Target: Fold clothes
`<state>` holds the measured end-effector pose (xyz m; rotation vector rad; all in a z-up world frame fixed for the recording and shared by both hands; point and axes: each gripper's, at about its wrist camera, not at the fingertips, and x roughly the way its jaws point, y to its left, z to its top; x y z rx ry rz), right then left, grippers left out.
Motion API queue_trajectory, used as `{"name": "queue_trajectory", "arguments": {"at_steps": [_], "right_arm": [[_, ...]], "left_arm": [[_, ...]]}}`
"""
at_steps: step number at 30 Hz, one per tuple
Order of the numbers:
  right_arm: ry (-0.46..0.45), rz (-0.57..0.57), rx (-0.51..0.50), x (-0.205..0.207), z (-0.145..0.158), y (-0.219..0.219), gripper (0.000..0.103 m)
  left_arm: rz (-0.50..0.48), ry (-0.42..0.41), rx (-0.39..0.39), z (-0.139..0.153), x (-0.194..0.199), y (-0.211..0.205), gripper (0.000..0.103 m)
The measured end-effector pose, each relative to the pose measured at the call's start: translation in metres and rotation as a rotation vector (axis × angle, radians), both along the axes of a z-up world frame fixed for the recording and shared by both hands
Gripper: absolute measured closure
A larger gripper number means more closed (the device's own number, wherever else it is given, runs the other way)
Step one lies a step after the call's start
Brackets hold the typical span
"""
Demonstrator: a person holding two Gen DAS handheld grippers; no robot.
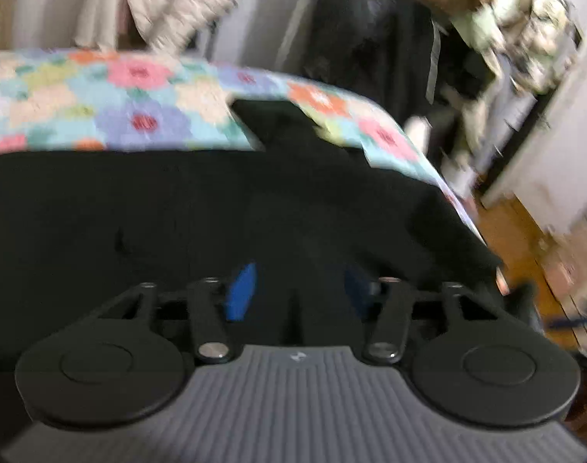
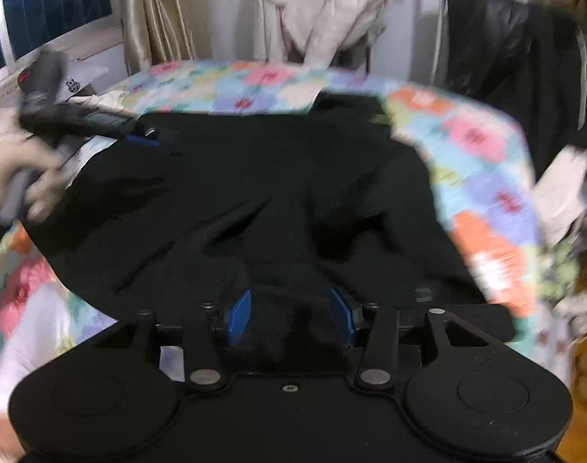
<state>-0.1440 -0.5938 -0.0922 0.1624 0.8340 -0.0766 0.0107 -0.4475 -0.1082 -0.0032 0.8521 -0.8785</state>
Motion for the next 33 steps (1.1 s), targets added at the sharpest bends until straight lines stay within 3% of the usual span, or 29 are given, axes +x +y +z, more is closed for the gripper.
{"name": "queue_trajectory", "arguments": {"at_steps": [2,6,8,10,13,14,15,16,18,19,20,21,25,27,28,29,31,33], "right_arm": [[-0.087,-0.085,0.171,0.012,-0.017,-0.003,0.052],[-0.103,-0.082,0.318,0.030,-0.042,0.006,0.051],[-0.098,-0.033,0.235,0.030,-0.040,0.016,0.051],[-0.081,-0.007,0.269,0.023,-0.041,0.019,0.049],[-0.043,0.027,0.200,0.020,-0.043,0.025,0.044],[-0.025,0.046,0.163,0.020,-0.045,0.028,0.041],[0.005,0.063,0.111,0.019,-0.049,0.034,0.041],[0.033,0.076,0.080,0.021,-0.053,0.035,0.041],[0.054,0.092,0.085,0.018,-0.059,0.035,0.045],[0.041,0.096,0.117,0.016,-0.061,0.033,0.053],[0.026,0.098,0.150,0.014,-0.063,0.031,0.079],[0.001,0.088,0.189,0.012,-0.062,0.027,0.091],[-0.111,0.052,0.341,-0.005,-0.058,0.008,0.095],[-0.190,0.036,0.449,-0.018,-0.055,-0.007,0.096],[-0.243,0.031,0.545,-0.026,-0.055,-0.016,0.096],[-0.293,0.029,0.707,-0.033,-0.060,-0.028,0.096],[-0.381,-0.008,0.940,-0.050,-0.076,-0.042,0.096],[-0.352,-0.038,0.854,-0.057,-0.078,-0.042,0.096]], "left_arm": [[-0.054,0.028,0.024,-0.005,-0.020,0.007,0.033],[-0.164,0.011,0.083,-0.011,-0.053,0.002,0.017],[-0.211,-0.043,0.129,-0.017,-0.065,-0.005,0.011],[-0.256,-0.073,0.180,-0.032,-0.075,-0.015,0.004],[-0.332,-0.134,0.283,-0.063,-0.080,-0.033,0.004],[-0.348,-0.154,0.319,-0.072,-0.079,-0.038,0.014],[-0.348,-0.155,0.316,-0.074,-0.075,-0.039,0.035],[-0.347,-0.149,0.290,-0.070,-0.070,-0.039,0.046],[-0.344,-0.137,0.240,-0.060,-0.060,-0.037,0.082],[-0.340,-0.137,0.217,-0.055,-0.055,-0.036,0.084],[-0.315,-0.172,0.204,-0.046,-0.051,-0.035,0.084],[-0.294,-0.201,0.193,-0.036,-0.046,-0.033,0.084],[-0.221,-0.310,0.172,-0.005,-0.021,-0.024,0.089],[-0.162,-0.345,0.160,0.002,-0.005,-0.024,0.098],[-0.129,-0.343,0.144,0.005,0.005,-0.025,0.098],[-0.094,-0.336,0.128,0.008,0.014,-0.026,0.098],[0.006,-0.278,0.096,0.008,0.029,-0.027,0.098],[0.059,-0.280,0.113,0.002,0.026,-0.031,0.098]]}}
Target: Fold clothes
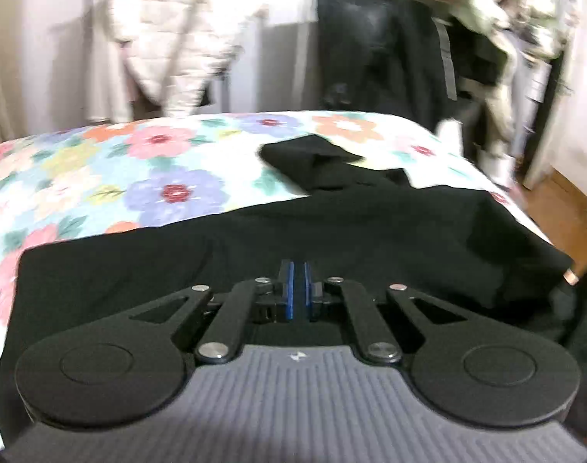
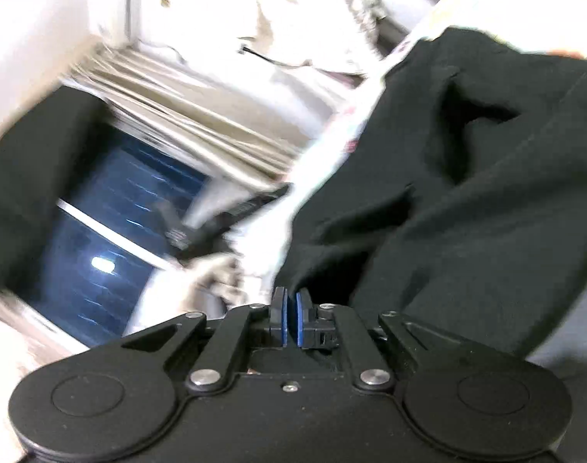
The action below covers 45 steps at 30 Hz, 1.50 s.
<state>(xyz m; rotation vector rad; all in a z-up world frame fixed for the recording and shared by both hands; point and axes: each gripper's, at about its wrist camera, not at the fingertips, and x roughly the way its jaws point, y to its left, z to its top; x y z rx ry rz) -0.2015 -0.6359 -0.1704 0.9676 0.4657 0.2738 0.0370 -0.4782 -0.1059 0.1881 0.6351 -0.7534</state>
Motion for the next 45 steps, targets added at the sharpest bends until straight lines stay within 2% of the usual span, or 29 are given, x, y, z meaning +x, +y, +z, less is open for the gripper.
{"name": "queue_trajectory", "arguments": {"at_steps": [2,4,5,6,9,10,12,13,14,15,16,17,18,19,20,21,23,26,28,30,32,34,36,38,41,45], "right_arm": [[0.053,-0.003,-0.136,0.001,0.002,0.007,0.096],[0.060,0.003,-0.190,0.004,0.005,0.011,0.096],[0.061,0.008,-0.220,0.003,0.008,0.016,0.096],[0.067,0.016,-0.276,0.004,0.012,0.023,0.095],[0.086,0.021,-0.416,0.012,0.021,0.034,0.086],[0.073,0.027,-0.415,0.015,0.023,0.037,0.080],[0.041,0.047,-0.396,0.016,0.026,0.040,0.050],[0.035,0.056,-0.406,0.020,0.027,0.043,0.049],[0.043,0.059,-0.416,0.025,0.025,0.044,0.049],[0.052,0.061,-0.426,0.031,0.024,0.044,0.049],[0.065,0.061,-0.422,0.038,0.018,0.042,0.049],[0.072,0.058,-0.416,0.049,0.013,0.042,0.049],[0.074,0.051,-0.409,0.056,0.008,0.041,0.049],[0.080,0.052,-0.408,0.062,0.004,0.042,0.051],[0.087,0.054,-0.407,0.068,-0.001,0.043,0.062],[0.092,0.053,-0.425,0.070,-0.004,0.046,0.081],[0.100,0.062,-0.437,0.073,-0.007,0.048,0.092],[0.069,0.063,-0.363,0.062,-0.008,0.042,0.095],[0.016,0.064,-0.272,0.051,-0.010,0.033,0.095],[-0.047,0.092,-0.192,0.041,-0.011,0.029,0.095],[-0.075,0.125,-0.161,0.034,-0.007,0.028,0.095],[-0.091,0.158,-0.139,0.026,-0.004,0.028,0.095],[-0.099,0.192,-0.107,0.018,-0.003,0.028,0.095],[-0.096,0.221,-0.096,0.008,-0.004,0.027,0.095],[-0.093,0.270,-0.103,-0.004,-0.009,0.021,0.095],[0.003,0.281,-0.146,-0.007,-0.017,0.010,0.095]], "left_arm": [[-0.056,0.018,0.029,-0.005,-0.016,-0.005,0.094],[-0.168,0.059,0.076,-0.011,-0.040,-0.007,0.080],[-0.220,0.076,0.106,-0.014,-0.051,-0.009,0.059],[-0.267,0.086,0.131,-0.016,-0.062,-0.009,0.043],[-0.393,0.163,0.168,-0.023,-0.077,-0.006,0.041],[-0.427,0.194,0.177,-0.025,-0.081,-0.006,0.041],[-0.413,0.244,0.174,-0.029,-0.082,0.001,0.037],[-0.408,0.266,0.162,-0.029,-0.082,0.005,0.033],[-0.403,0.282,0.159,-0.030,-0.082,0.007,0.023],[-0.407,0.286,0.160,-0.032,-0.084,0.010,0.020],[-0.410,0.287,0.167,-0.035,-0.086,0.012,0.020],[-0.405,0.271,0.202,-0.040,-0.086,0.010,0.027],[-0.401,0.255,0.237,-0.046,-0.086,0.009,0.064],[-0.390,0.239,0.274,-0.052,-0.086,0.006,0.088],[-0.348,0.222,0.318,-0.059,-0.083,0.001,0.093],[-0.314,0.182,0.312,-0.056,-0.079,0.002,0.093],[-0.252,0.082,0.302,-0.044,-0.069,0.000,0.097],[-0.168,-0.082,0.268,-0.012,-0.051,-0.005,0.097],[-0.099,-0.136,0.224,0.009,-0.034,-0.008,0.097],[-0.016,-0.123,0.161,0.021,-0.018,-0.008,0.098],[0.029,-0.126,0.124,0.020,-0.010,-0.009,0.098],[0.016,-0.148,0.135,0.013,-0.009,-0.017,0.098],[0.021,-0.139,0.114,0.008,-0.004,-0.025,0.098],[0.031,-0.124,0.088,0.003,0.001,-0.032,0.098],[0.021,-0.140,0.110,-0.004,0.007,-0.054,0.098],[0.015,-0.118,0.110,-0.010,0.023,-0.087,0.098]]}}
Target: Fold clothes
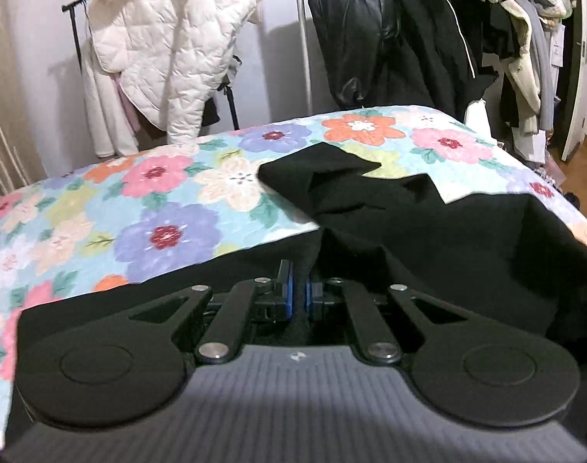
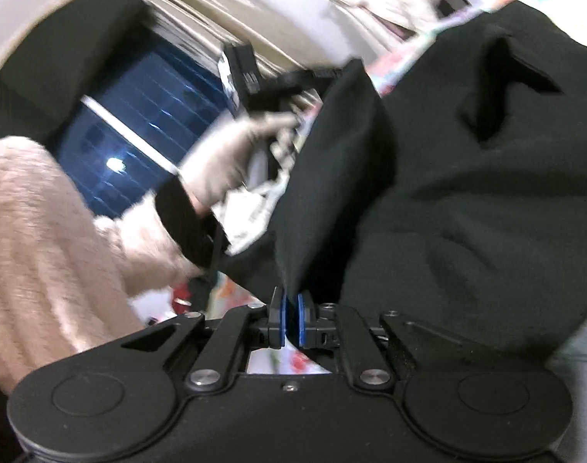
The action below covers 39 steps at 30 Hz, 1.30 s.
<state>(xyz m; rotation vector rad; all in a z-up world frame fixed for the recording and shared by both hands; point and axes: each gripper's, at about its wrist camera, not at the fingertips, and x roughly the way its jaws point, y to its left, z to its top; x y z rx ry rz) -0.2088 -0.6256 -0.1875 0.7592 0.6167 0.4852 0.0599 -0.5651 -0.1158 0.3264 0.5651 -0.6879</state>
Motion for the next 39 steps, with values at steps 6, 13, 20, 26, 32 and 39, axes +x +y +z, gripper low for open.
{"name": "queue_trajectory", "arguments": {"at_steps": [6,13,20,26,32,39], "right_arm": [[0.169,-0.023,-0.113,0.001,-0.017,-0.004,0.094],[0.022,-0.083,-0.131,0.009,0.018,0.013,0.071],[0.074,-0.250,-0.270,0.058,0.022,0.029,0.062],[0.180,-0.358,-0.394,0.064,0.022,0.031,0.101],[0.265,-0.357,-0.565,0.062,0.024,0.033,0.100],[0.162,-0.391,-0.511,0.061,0.052,0.031,0.063]], "left_arm": [[-0.030,0.024,0.017,-0.023,0.012,-0.041,0.096],[-0.063,0.035,0.025,-0.040,0.005,-0.047,0.037],[-0.097,0.063,-0.006,-0.023,-0.006,-0.020,0.033],[-0.144,-0.030,0.094,-0.025,-0.029,-0.002,0.033],[-0.104,0.006,0.067,-0.012,-0.019,0.014,0.032],[-0.106,0.205,0.085,-0.047,0.002,0.010,0.019]]}}
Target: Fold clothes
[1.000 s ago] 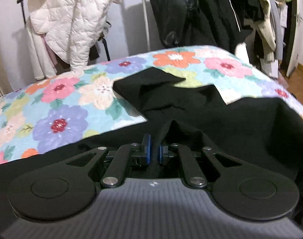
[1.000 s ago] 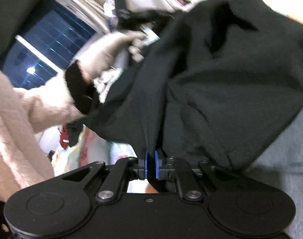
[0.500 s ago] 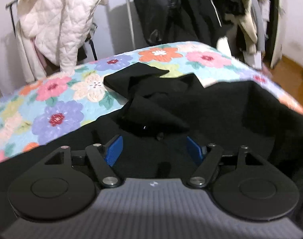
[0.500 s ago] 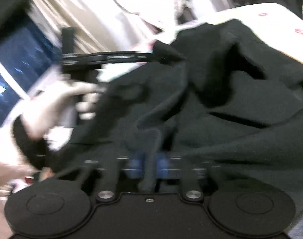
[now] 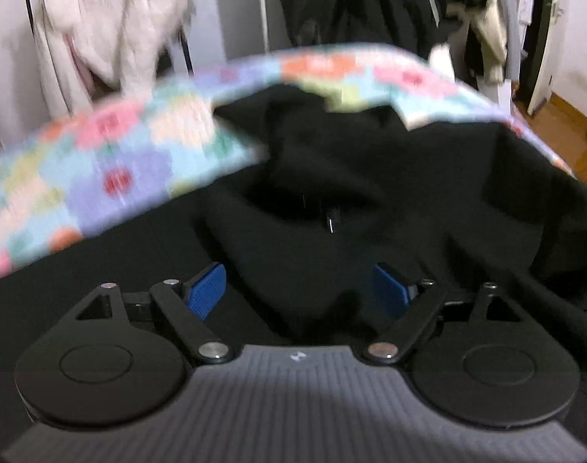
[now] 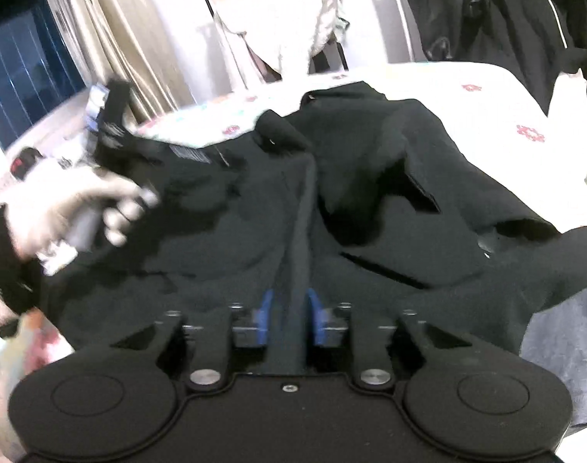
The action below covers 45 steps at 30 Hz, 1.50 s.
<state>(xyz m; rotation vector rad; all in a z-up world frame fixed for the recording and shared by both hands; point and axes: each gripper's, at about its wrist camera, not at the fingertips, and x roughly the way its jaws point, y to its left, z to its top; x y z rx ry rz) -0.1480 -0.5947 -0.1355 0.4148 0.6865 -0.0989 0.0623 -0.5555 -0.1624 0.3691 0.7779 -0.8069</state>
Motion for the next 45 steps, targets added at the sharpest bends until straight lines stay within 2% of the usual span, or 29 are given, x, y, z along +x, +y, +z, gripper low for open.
{"name": "queue_trajectory", "arguments": {"at_steps": [2,4,5,6,7,8,10,14,16,17,18,19,20,21,22,23,25,28,29,30,33,36,39,43,45], "right_arm": [[0.017,0.008,0.010,0.008,0.002,0.008,0.060],[0.031,0.018,0.026,0.015,0.001,0.012,0.056],[0.039,0.020,0.037,0.018,-0.002,0.012,0.056],[0.047,0.020,0.049,0.021,-0.005,0.012,0.059],[0.067,0.049,0.071,0.018,-0.012,0.011,0.074],[0.104,0.111,0.096,0.021,-0.018,0.012,0.100],[0.147,0.129,0.037,0.013,-0.019,0.019,0.101],[0.184,0.098,0.026,0.012,-0.033,0.006,0.101],[0.189,0.109,0.041,0.012,-0.035,0.002,0.101],[0.190,0.120,0.036,0.012,-0.034,0.003,0.101],[0.183,0.126,0.028,0.012,-0.030,0.005,0.096],[0.161,0.124,0.032,0.007,-0.025,0.004,0.094],[0.137,0.122,0.038,0.002,-0.019,0.003,0.087],[0.093,0.098,0.046,-0.005,-0.011,-0.001,0.073],[0.052,0.069,0.043,-0.012,-0.003,-0.005,0.066],[0.019,0.037,0.022,-0.018,0.004,-0.008,0.059],[-0.028,-0.050,-0.080,-0.030,0.017,-0.015,0.059],[0.011,-0.181,-0.296,-0.037,0.024,-0.025,0.059],[0.027,-0.219,-0.336,-0.041,0.025,-0.033,0.059],[0.034,-0.261,-0.358,-0.046,0.024,-0.041,0.059],[0.084,-0.334,-0.423,-0.056,0.019,-0.060,0.059],[0.123,-0.284,-0.502,-0.053,0.020,-0.067,0.059],[0.178,-0.269,-0.558,-0.048,0.033,-0.077,0.059],[0.196,-0.324,-0.567,-0.054,0.048,-0.090,0.059],[0.189,-0.383,-0.567,-0.054,0.047,-0.106,0.059]], "left_arm": [[0.015,0.076,-0.028,-0.020,0.015,-0.004,0.018],[0.040,0.075,-0.066,-0.031,0.023,-0.007,0.022],[0.052,0.074,-0.085,-0.037,0.027,-0.008,0.053],[0.062,0.070,-0.103,-0.042,0.031,-0.009,0.099],[0.058,0.054,-0.119,-0.040,0.031,-0.009,0.100],[0.055,0.057,-0.186,-0.035,0.032,-0.004,0.101],[0.081,0.034,-0.304,-0.021,0.036,0.009,0.101],[0.090,-0.052,-0.254,-0.021,0.047,0.005,0.099],[0.121,-0.027,-0.173,-0.033,0.051,-0.003,0.094],[0.133,-0.011,-0.157,-0.037,0.051,-0.003,0.089],[0.138,-0.004,-0.158,-0.036,0.050,0.001,0.077],[0.142,0.002,-0.160,-0.036,0.048,0.005,0.069],[0.145,0.006,-0.162,-0.034,0.046,0.009,0.059],[0.143,-0.005,-0.169,-0.028,0.042,0.014,0.057],[0.137,-0.018,-0.178,-0.021,0.038,0.020,0.057],[0.115,-0.040,-0.192,-0.010,0.031,0.022,0.056],[0.066,-0.084,-0.219,0.010,0.016,0.027,0.053],[-0.074,-0.158,-0.232,0.036,-0.019,0.021,0.041],[-0.118,-0.180,-0.223,0.040,-0.029,0.018,0.036],[-0.159,-0.196,-0.211,0.044,-0.040,0.015,0.031],[-0.260,-0.169,-0.201,0.045,-0.063,0.012,0.026],[-0.325,-0.178,-0.197,0.041,-0.082,0.011,0.025],[-0.389,-0.205,-0.195,0.038,-0.103,0.003,0.024],[-0.478,-0.216,-0.192,0.042,-0.138,-0.026,0.024],[-0.523,-0.292,-0.186,0.043,-0.158,-0.046,0.024]]}}
